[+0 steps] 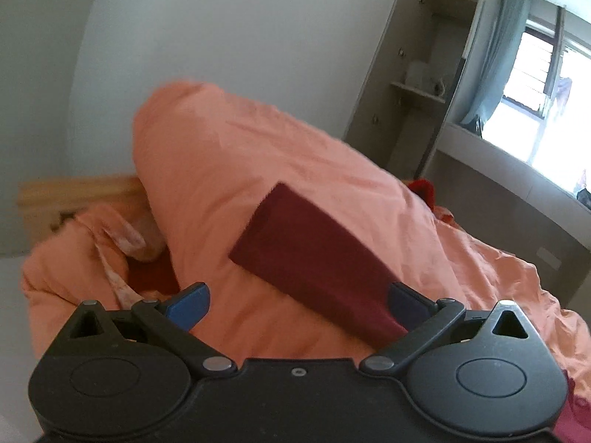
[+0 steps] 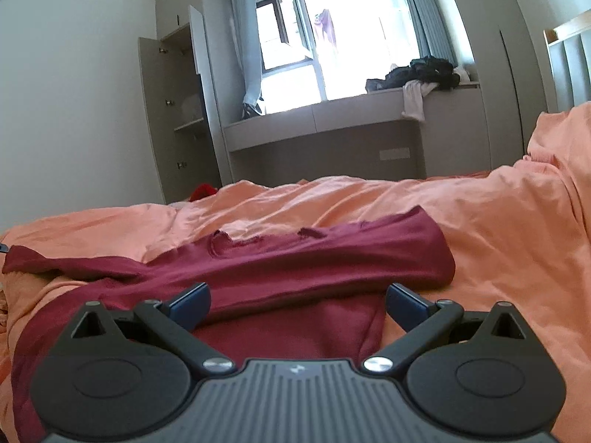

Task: Fold small clothes
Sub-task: 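Grasp the other sleeve cuff with the left gripper and fold it across the body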

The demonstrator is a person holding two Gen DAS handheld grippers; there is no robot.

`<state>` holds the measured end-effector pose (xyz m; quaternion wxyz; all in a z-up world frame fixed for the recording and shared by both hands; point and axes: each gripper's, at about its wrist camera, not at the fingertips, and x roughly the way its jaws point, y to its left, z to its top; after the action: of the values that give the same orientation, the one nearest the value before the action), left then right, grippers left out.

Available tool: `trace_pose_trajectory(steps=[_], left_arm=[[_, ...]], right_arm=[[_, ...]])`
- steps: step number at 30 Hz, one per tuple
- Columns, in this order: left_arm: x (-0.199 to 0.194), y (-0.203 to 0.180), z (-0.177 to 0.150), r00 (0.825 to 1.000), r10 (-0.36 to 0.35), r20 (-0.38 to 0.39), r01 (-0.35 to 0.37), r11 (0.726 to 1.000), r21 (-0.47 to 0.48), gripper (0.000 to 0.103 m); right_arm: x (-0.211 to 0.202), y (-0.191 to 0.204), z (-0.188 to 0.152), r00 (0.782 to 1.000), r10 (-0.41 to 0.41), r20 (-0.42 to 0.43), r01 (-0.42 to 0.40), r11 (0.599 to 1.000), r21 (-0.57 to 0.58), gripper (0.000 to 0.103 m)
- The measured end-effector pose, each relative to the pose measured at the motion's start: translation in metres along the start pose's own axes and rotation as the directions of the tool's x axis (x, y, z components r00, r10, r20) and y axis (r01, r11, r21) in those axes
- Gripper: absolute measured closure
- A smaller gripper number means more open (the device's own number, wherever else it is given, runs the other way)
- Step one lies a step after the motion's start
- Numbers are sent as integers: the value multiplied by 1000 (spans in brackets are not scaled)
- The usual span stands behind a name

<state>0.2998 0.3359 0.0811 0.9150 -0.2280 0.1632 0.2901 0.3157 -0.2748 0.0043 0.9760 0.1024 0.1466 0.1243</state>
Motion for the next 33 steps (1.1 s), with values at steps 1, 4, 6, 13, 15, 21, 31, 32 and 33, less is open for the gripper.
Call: trace_pose_trajectory(steps=[1, 4, 6, 13, 15, 21, 31, 32, 33], left_arm=[[9, 0, 2, 1000, -4, -11, 4, 1000, -17, 8], [28, 4, 3, 1000, 10, -22, -12, 995, -96, 21], [36, 9, 5, 1000, 5, -14, -7, 987, -158, 36], [18, 2, 13, 987, -11, 161, 32, 991, -129, 97], [2, -5, 16, 971, -31, 238, 57, 993, -101, 97], [-44, -10, 9, 917, -75, 392, 95, 995, -32, 96], [-28, -9, 13, 945, -85, 317, 104, 994, -43, 96], [-32, -16, 17, 937, -110, 332, 123, 992, -18, 96], [-39, -26, 20, 925, -143, 351, 148, 989, 11, 96]], right_arm=[[1, 1, -2, 1000, -8, -2, 8, 1000, -7, 0], [4, 3, -8, 1000, -22, -11, 22, 1000, -17, 0], [6, 2, -9, 1000, -15, -20, 15, 1000, -14, 0], [12, 4, -11, 999, -14, -37, 13, 999, -30, 0], [11, 4, -11, 999, -12, -37, 11, 999, -31, 0], [9, 4, -12, 1000, -9, -29, 8, 1000, -30, 0], [10, 5, -12, 999, -3, -33, 2, 1000, -28, 0], [11, 5, -12, 999, -2, -32, 2, 1000, -26, 0], [11, 5, -11, 1000, -2, -30, 1, 1000, -23, 0]])
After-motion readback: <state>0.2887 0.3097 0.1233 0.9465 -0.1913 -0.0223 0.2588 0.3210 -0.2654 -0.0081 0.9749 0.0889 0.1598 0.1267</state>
